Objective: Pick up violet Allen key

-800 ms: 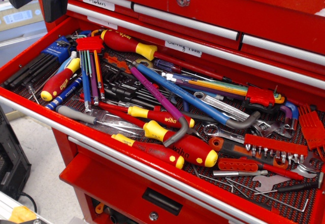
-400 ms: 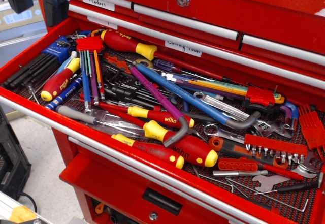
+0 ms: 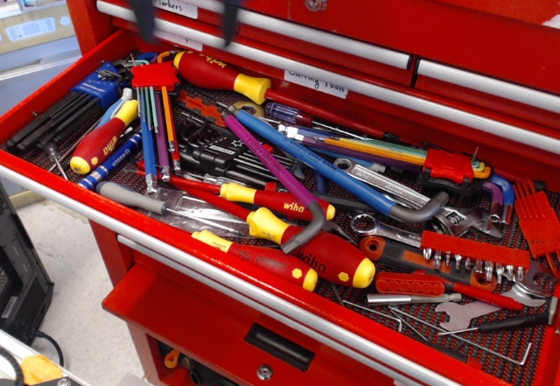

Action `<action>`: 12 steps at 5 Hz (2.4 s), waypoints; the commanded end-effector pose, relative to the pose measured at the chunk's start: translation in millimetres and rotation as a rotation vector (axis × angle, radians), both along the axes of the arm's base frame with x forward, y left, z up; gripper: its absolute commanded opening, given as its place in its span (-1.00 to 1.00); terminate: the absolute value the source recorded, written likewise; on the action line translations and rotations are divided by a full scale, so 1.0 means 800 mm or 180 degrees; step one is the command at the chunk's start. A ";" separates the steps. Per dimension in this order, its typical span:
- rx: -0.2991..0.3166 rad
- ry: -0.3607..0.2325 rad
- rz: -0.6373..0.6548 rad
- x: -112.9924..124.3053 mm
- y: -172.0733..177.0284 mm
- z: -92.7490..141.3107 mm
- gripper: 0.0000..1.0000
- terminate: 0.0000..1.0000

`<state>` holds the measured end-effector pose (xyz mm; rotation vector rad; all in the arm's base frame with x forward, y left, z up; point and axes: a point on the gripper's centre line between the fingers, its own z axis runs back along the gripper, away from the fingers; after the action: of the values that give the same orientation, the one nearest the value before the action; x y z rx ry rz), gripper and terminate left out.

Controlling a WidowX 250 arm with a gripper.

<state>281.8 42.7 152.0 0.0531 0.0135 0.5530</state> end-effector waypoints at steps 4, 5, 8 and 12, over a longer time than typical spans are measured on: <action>-0.0212 -0.0468 0.0844 0.058 -0.055 -0.096 1.00 -1.00; -0.0268 -0.0417 0.0738 0.054 -0.053 -0.117 1.00 -1.00; -0.0515 -0.0252 0.0496 0.052 -0.033 -0.174 1.00 -1.00; -0.0415 0.0092 0.0673 0.051 -0.039 -0.135 -1.00 -1.00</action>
<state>301.3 12.2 24.2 -0.0166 0.1778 0.7857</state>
